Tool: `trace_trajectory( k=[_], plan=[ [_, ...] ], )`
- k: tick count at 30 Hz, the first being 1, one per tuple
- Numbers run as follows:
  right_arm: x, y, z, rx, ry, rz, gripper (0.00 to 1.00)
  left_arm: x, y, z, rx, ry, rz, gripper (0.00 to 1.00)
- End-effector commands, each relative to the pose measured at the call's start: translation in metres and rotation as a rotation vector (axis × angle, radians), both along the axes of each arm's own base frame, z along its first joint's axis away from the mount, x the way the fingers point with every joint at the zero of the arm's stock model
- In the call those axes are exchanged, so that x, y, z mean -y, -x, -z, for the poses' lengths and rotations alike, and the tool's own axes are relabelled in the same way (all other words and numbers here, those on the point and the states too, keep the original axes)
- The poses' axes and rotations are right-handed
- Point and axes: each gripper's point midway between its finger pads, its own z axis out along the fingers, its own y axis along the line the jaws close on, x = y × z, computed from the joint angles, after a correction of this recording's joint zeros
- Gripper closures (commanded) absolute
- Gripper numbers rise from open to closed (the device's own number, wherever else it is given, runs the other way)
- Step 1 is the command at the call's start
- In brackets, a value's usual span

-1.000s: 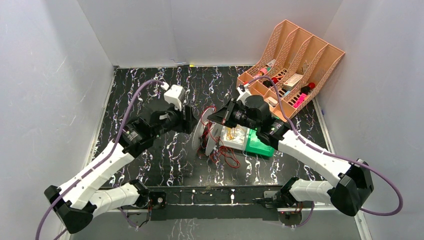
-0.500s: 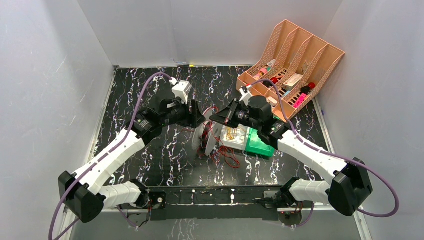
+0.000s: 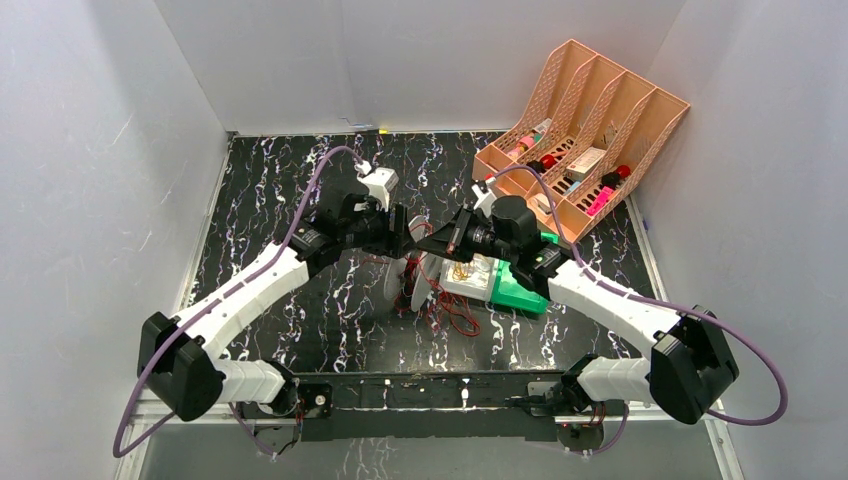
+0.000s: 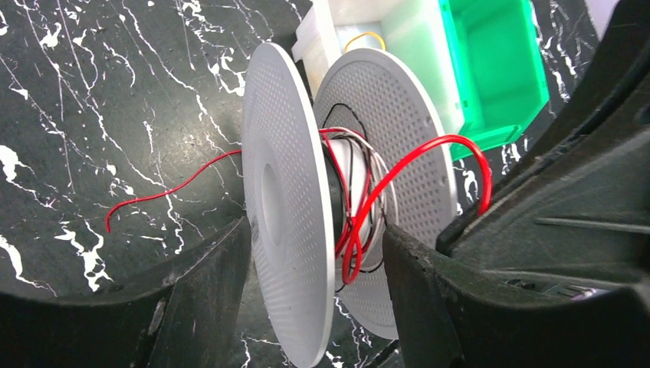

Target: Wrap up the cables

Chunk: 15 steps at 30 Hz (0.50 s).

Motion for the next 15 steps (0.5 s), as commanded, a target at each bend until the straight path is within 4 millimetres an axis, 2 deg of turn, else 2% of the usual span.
trace_trajectory(
  k=[1,11,15],
  plan=[
    [-0.001,-0.004,-0.019,0.053,-0.059,-0.006,1.0,-0.003,-0.004,-0.005,0.025,-0.022,0.004,0.38],
    [-0.003,-0.005,-0.012,0.036,-0.068,-0.021,1.0,-0.003,-0.01,0.008,0.008,-0.068,-0.002,0.42],
    [-0.004,-0.005,-0.006,0.02,-0.063,-0.022,1.0,-0.004,-0.013,0.012,0.011,-0.096,-0.008,0.47]
  ],
)
